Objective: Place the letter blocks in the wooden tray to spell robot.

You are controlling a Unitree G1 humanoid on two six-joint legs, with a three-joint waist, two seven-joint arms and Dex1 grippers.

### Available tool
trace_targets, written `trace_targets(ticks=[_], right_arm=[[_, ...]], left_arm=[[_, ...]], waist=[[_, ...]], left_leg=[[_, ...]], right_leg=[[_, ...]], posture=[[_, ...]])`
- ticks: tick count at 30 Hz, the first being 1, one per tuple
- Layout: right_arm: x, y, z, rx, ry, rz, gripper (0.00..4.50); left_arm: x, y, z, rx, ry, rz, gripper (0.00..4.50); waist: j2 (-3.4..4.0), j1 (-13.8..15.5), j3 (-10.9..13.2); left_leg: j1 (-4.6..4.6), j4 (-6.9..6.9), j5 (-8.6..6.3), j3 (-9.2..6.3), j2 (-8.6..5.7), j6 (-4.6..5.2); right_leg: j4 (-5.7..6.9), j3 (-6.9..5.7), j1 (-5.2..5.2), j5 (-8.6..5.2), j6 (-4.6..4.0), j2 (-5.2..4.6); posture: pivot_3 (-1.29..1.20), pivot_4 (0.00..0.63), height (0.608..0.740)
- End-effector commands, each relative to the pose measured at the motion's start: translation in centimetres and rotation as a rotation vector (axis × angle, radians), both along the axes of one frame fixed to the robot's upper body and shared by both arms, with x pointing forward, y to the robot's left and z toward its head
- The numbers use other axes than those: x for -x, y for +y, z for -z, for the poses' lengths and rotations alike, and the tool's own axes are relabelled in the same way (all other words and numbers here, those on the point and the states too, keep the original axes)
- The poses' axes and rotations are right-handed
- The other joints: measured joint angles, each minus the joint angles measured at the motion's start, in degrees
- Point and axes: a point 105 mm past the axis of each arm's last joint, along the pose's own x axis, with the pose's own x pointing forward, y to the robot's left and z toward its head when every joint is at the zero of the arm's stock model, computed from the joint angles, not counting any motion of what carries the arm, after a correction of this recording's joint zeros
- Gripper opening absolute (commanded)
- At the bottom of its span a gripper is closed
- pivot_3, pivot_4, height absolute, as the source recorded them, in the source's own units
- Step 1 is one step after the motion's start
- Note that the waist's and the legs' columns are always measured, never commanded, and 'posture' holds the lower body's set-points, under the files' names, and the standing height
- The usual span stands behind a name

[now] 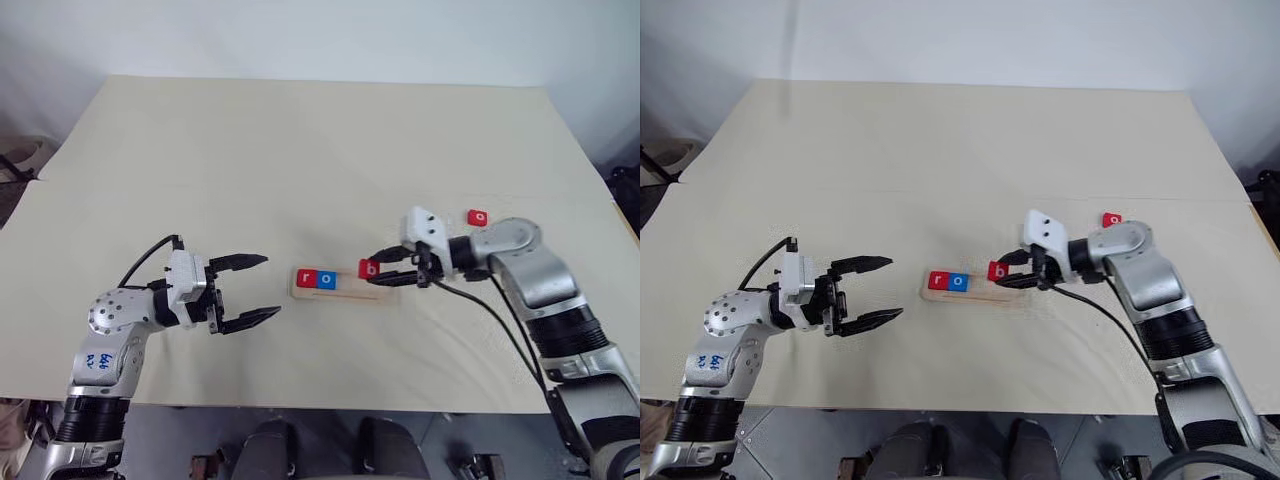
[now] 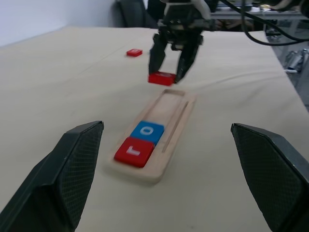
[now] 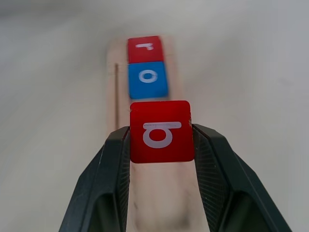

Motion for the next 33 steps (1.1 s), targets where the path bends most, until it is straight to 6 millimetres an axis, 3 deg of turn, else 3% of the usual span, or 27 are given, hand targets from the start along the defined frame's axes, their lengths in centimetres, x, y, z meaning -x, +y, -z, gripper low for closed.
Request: trace_targets(ticks=[1, 18, 27, 33], right_arm=[[-0.4, 1.1, -0.8, -0.003, -0.041, 0.004, 1.46], [-0.5, 3.0, -0.1, 0.005, -0.031, -0.052, 1.46], [-0.4, 3.1, -0.6, -0.017, -0.029, -0.057, 4.49], [-0.4, 1.4, -1.8, -0.042, -0.063, -0.021, 4.49]], left_arm=[[0.3, 0.1, -0.7, -0.001, -0.051, -0.018, 4.50], [1.1, 0.4, -0.6, 0.012, -0.057, -0.075, 4.50], [1.0, 0.4, -0.7, 0.014, -0.061, -0.080, 4.50], [0.9, 0.3, -0.7, 0.014, -0.059, -0.074, 4.50]], waist=[[0.00, -0.19, 0.00], [0.00, -0.81, 0.00], [0.00, -0.78, 0.00], [0.00, -0.73, 0.00]], left_leg=[[0.00, 0.00, 0.00, 0.00, -0.03, 0.00], [0.01, -0.01, 0.02, 0.04, 0.00, -0.03], [0.02, -0.02, 0.02, 0.04, -0.01, -0.03], [0.02, -0.01, 0.02, 0.04, -0.01, -0.03]], right_leg=[[0.01, -0.01, -0.01, 0.00, 0.00, 0.01], [0.02, -0.01, -0.04, 0.00, -0.01, 0.12], [0.03, -0.01, -0.04, 0.00, -0.01, 0.12], [0.02, -0.01, -0.04, 0.00, -0.01, 0.11]], posture=[[0.00, 0.150, 0.740], [0.00, 0.150, 0.740], [0.00, 0.150, 0.740], [0.00, 0.150, 0.740]])
